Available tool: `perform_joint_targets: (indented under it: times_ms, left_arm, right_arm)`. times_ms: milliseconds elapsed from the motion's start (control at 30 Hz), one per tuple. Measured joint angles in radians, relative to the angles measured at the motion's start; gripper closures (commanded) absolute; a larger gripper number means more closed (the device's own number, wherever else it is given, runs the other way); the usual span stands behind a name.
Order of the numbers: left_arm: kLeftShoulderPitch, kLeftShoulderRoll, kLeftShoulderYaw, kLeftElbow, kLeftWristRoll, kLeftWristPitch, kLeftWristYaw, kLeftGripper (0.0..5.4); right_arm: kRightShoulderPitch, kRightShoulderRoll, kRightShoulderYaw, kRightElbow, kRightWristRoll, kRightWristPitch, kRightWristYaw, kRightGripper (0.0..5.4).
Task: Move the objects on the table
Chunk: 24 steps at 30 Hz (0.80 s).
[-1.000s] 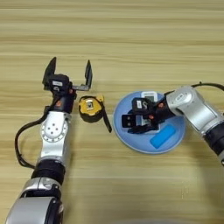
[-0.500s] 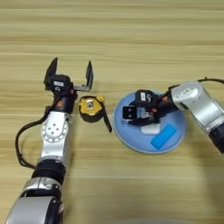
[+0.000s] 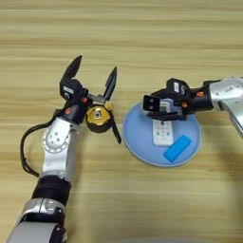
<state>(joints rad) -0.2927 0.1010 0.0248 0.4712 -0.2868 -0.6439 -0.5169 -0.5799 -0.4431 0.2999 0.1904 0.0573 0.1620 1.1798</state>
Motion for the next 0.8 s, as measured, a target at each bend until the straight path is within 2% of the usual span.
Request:
perform_joint_targets:
  times_ms: [100, 333, 433, 567, 667, 800]
  left_arm:
    - [0.018, 0.0, -0.013, -0.025, -0.027, 0.031, -0.051, 0.0]
    - [0.052, 0.013, -0.031, -0.134, -0.122, 0.166, -0.194, 0.0]
    - [0.069, 0.028, -0.032, -0.188, -0.187, 0.237, -0.26, 0.0]
    - [0.087, 0.031, -0.031, -0.26, -0.272, 0.334, -0.326, 0.0]
    - [0.093, 0.031, -0.031, -0.3, -0.306, 0.382, -0.358, 0.0]
    - [0.115, 0.034, -0.037, -0.339, -0.311, 0.428, -0.4, 0.0]
  right_arm:
    - [0.011, -0.007, -0.014, -0.007, 0.012, 0.003, -0.001, 2.91]
    - [0.03, -0.015, -0.065, -0.034, 0.079, 0.004, -0.015, 2.91]
    - [0.046, -0.015, -0.08, -0.042, 0.121, 0.006, -0.01, 2.91]
    - [0.051, -0.016, -0.117, -0.065, 0.187, 0.027, 0.006, 2.91]
    - [0.056, -0.015, -0.134, -0.082, 0.243, 0.049, 0.025, 2.91]
    - [0.069, -0.013, -0.158, -0.117, 0.336, 0.101, 0.056, 2.91]
